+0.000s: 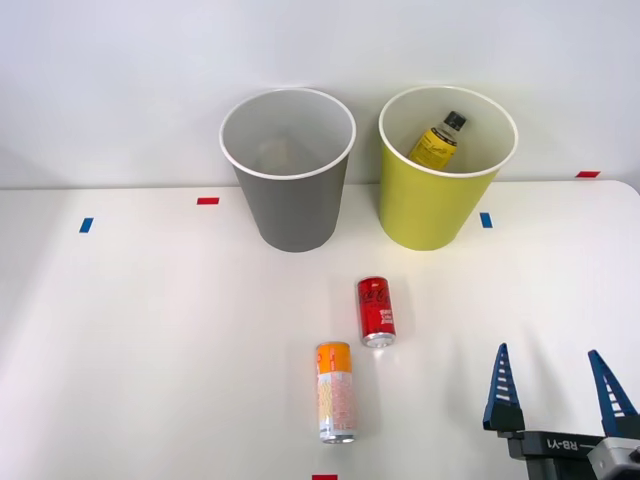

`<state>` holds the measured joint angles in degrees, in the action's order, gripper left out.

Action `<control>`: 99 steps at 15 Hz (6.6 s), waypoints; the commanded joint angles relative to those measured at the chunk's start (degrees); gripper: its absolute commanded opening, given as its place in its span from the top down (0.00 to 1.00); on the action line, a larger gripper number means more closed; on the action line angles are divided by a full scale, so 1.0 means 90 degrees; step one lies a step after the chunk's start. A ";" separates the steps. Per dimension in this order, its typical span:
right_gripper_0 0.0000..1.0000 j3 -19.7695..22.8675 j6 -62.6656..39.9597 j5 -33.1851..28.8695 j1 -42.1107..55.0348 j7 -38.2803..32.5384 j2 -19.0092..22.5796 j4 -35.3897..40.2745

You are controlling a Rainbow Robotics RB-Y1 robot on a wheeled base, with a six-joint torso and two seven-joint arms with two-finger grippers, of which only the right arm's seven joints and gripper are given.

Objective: Put cans in the gray bin, plastic bottles in the light green bin

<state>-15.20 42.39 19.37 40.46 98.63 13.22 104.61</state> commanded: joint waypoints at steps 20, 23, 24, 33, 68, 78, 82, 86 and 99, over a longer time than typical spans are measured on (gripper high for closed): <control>0.00 0.0995 0.0641 -0.3949 0.1970 -0.4289 -0.1127 -0.0149; 0.00 0.0937 0.0954 -0.3559 0.1901 -0.3498 -0.1137 -0.0628; 0.00 0.0917 0.1032 -0.3510 0.1901 -0.3312 -0.1127 -0.0725; 0.00 0.0683 0.1393 -0.3471 0.1930 -0.3000 -0.1127 -0.1018; 0.00 0.0673 0.1393 -0.3471 0.1930 -0.3000 -0.1117 -0.1018; 0.00 0.0673 0.1393 -0.3471 0.1930 -0.3000 -0.1117 -0.1018; 0.00 0.0673 0.1393 -0.3471 0.1930 -0.3000 -0.1117 -0.1018; 0.00 0.0673 0.1393 -0.3471 0.1930 -0.3000 -0.1117 -0.1018; 0.00 0.0673 0.1393 -0.3471 0.1930 -0.3000 -0.1117 -0.1018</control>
<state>-9.14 54.93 -11.87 57.83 71.63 3.17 95.45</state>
